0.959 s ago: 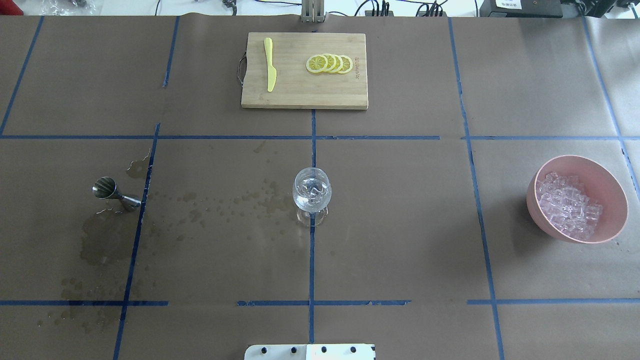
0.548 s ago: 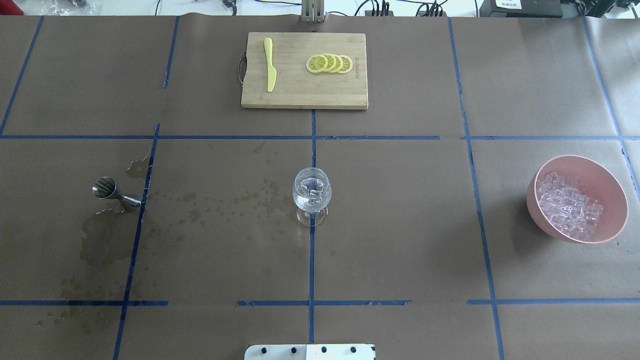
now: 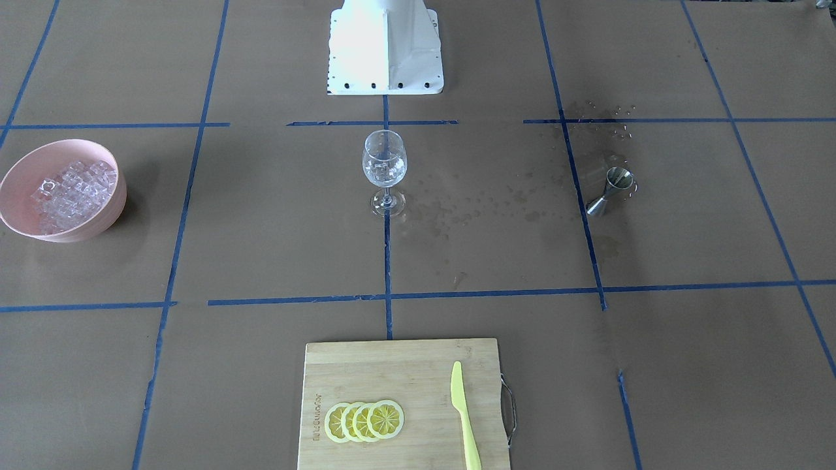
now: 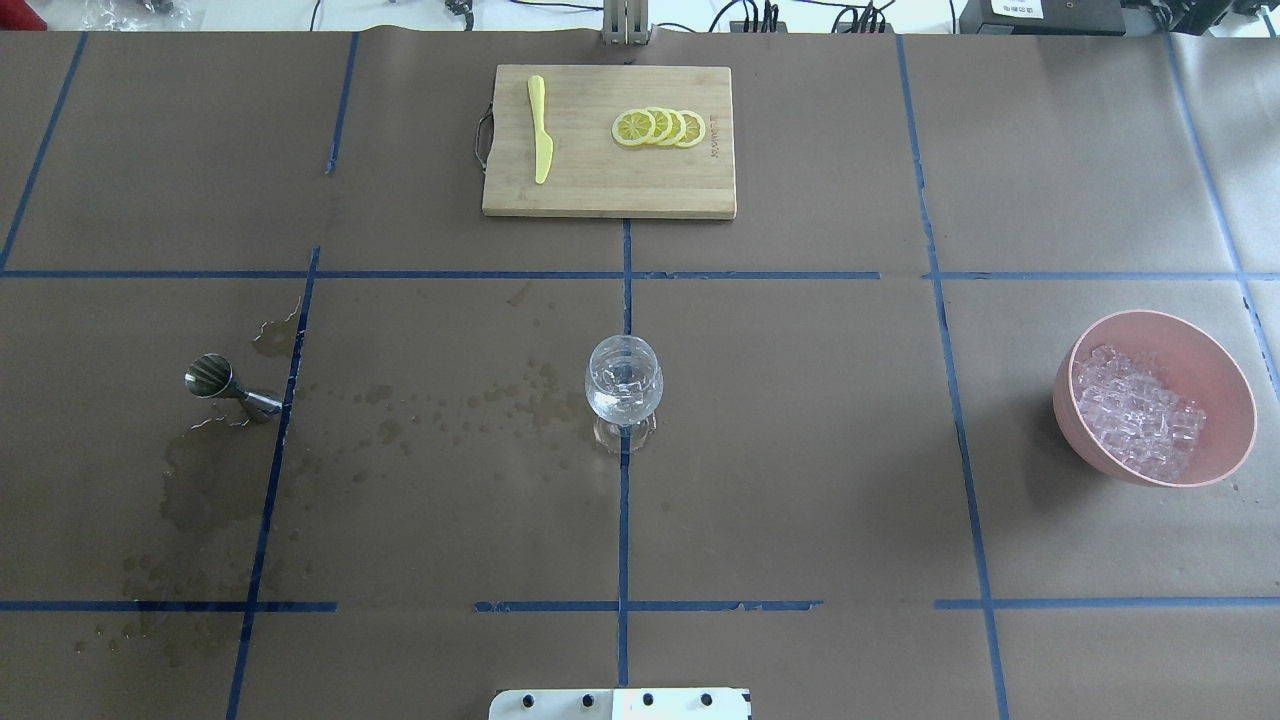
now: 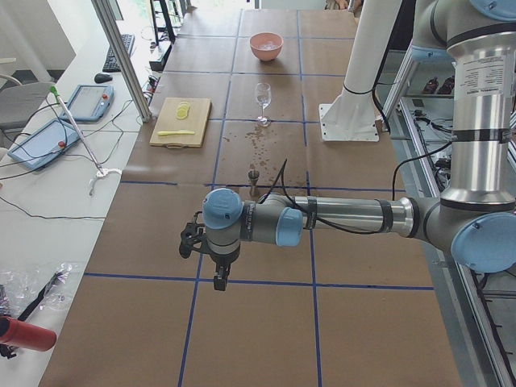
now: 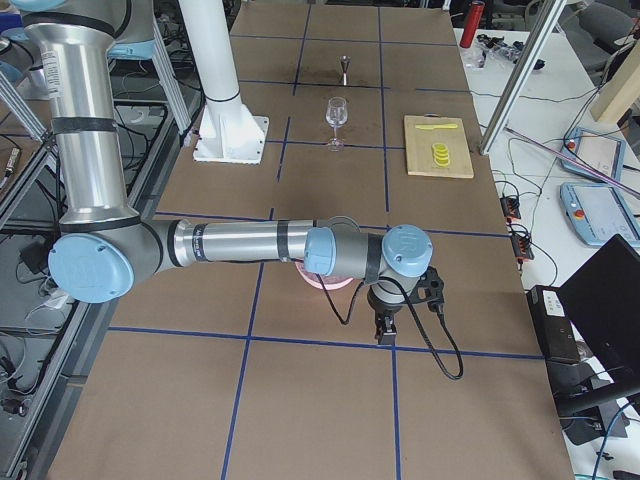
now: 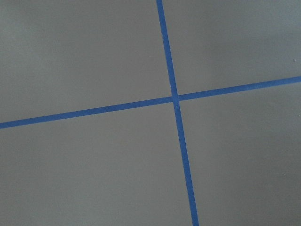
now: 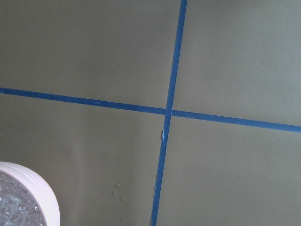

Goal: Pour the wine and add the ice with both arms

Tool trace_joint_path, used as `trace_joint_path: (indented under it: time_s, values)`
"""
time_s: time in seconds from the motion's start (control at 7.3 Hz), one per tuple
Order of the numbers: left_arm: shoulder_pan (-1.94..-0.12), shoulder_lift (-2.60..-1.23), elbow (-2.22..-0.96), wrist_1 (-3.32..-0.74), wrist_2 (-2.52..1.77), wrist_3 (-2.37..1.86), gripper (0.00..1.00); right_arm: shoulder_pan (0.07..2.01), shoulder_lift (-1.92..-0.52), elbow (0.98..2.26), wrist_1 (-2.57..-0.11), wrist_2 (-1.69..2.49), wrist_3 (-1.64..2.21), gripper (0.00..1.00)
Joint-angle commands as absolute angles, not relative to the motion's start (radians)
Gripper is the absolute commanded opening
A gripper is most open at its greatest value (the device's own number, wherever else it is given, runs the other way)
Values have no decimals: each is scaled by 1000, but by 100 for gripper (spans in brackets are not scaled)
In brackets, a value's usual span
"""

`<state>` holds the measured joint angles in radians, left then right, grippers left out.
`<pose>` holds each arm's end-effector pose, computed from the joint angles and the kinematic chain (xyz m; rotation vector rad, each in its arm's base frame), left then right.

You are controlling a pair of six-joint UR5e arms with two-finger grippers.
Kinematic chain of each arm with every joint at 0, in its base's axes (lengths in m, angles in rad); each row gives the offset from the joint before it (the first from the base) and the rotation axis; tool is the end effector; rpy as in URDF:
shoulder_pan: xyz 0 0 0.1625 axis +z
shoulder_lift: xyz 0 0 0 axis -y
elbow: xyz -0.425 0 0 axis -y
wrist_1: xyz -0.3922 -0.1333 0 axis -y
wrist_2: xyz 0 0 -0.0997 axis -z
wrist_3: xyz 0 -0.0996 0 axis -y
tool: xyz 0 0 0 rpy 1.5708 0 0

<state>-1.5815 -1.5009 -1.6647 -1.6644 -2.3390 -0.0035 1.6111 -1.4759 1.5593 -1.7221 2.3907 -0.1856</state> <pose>-0.0691 -0.4691 0.6365 0.1145 0.7669 0.0317 0.0816 -0.5231 0.6275 0.0287 -0.8220 -0.1092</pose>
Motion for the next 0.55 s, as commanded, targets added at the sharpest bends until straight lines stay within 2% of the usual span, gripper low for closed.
trace_joint_path:
  time_s: [0.0,0.41]
  values:
    - [-1582,-1500,-1674,-1664,-2339,-37,100,1618,-1492,1526,-1656,2393,-186,100]
    - [-1582,-1500,-1678,-1664,-2339,-35,100,1620,-1491,1489,-1601,2388,-163,100]
